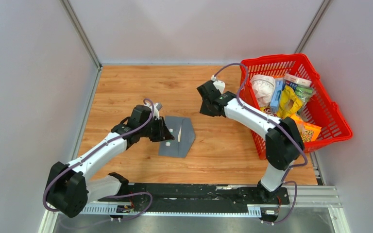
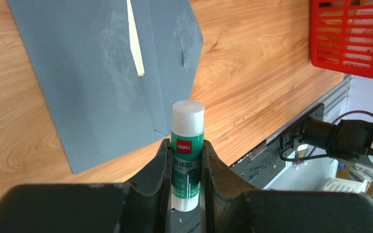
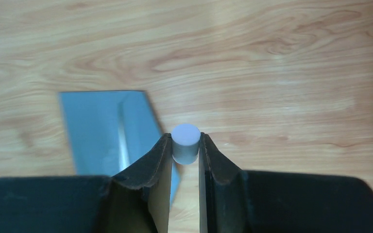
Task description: Place the letter into the envelope and seal it
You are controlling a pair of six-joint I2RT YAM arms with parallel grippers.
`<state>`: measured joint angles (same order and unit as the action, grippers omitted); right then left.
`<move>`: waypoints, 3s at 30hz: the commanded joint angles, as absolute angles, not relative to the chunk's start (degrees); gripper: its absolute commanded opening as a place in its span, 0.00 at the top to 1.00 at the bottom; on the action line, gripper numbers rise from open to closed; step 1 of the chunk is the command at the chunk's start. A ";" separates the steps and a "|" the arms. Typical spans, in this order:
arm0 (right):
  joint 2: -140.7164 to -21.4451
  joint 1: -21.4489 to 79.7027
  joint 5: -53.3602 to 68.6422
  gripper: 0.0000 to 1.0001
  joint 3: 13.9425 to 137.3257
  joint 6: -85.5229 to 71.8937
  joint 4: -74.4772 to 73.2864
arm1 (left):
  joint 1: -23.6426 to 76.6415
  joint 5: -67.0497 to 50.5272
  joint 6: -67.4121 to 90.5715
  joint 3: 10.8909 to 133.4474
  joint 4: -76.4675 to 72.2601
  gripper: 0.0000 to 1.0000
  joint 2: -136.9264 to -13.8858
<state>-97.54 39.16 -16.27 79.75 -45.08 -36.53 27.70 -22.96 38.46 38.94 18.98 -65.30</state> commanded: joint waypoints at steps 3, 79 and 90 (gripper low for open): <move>-105.20 37.79 -21.18 0.86 76.73 -41.92 -38.06 | 27.68 -20.48 36.65 43.68 22.06 1.00 -62.67; -75.84 60.55 -23.37 0.46 74.87 -23.56 -21.00 | 25.40 -20.49 56.95 47.27 -3.96 1.00 -55.81; -80.42 63.45 -23.99 0.46 80.86 -19.78 -19.86 | 26.10 -13.89 55.99 52.03 6.76 1.00 -53.53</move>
<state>-80.18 62.30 -22.02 77.21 -22.46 -22.61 25.85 -16.64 56.31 49.30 3.16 -54.70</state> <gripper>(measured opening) 0.537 0.238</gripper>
